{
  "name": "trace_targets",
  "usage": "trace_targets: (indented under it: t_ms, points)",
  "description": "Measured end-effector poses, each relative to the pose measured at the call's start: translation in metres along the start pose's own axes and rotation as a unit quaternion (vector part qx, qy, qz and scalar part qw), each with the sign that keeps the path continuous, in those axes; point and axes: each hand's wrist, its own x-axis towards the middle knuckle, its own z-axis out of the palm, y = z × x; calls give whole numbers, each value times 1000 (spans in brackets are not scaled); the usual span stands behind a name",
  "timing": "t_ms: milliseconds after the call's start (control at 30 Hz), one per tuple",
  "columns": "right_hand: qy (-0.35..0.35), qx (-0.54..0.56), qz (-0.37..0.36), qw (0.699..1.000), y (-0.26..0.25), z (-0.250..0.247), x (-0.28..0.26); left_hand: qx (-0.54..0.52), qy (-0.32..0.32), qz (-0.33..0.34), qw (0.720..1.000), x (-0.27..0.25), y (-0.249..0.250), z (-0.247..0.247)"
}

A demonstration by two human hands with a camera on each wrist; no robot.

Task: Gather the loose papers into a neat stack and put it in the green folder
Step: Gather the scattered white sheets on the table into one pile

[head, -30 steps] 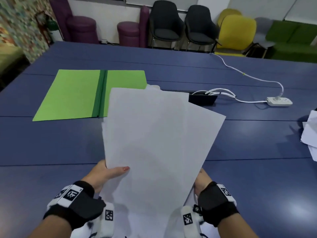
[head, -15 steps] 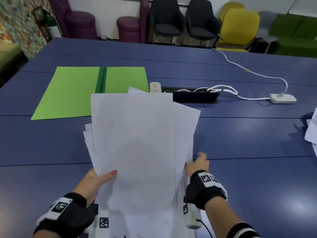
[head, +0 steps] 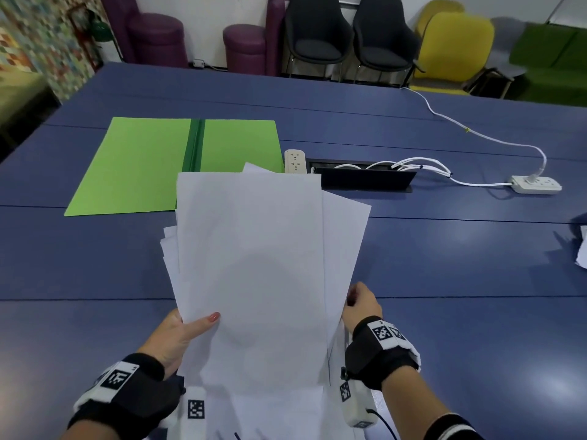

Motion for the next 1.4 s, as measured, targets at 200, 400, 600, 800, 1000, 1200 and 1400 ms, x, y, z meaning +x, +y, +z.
trace_targets:
  t_ms: [200, 400, 600, 800, 1000, 1200, 1400]
  points:
    - [-38, 93, -29, 994, 4, 1, -1, 4, -5, 3, 1000, -1, 1, 1]
    - [-40, 93, -58, 993, 15, 2, 2, 12, -12, -2, 1000, -1, 3, 2]
    - [41, 244, -94, 964, 21, -10, 6, 14, -3, -1, 1000, -5, 5, 2]
    - [-132, 436, -110, 884, 35, -29, 4, 31, -14, 8, 999, -4, 6, 3]
    - [-163, 430, -67, 885, 27, -31, -13, 39, -64, 49, 996, -6, 21, 20]
    - [-214, 376, -53, 900, 16, -20, -37, 84, 18, 117, 989, 5, 15, 23]
    - [-36, 205, -193, 959, -13, -21, -42, 129, 62, 171, 975, 10, 44, 42]
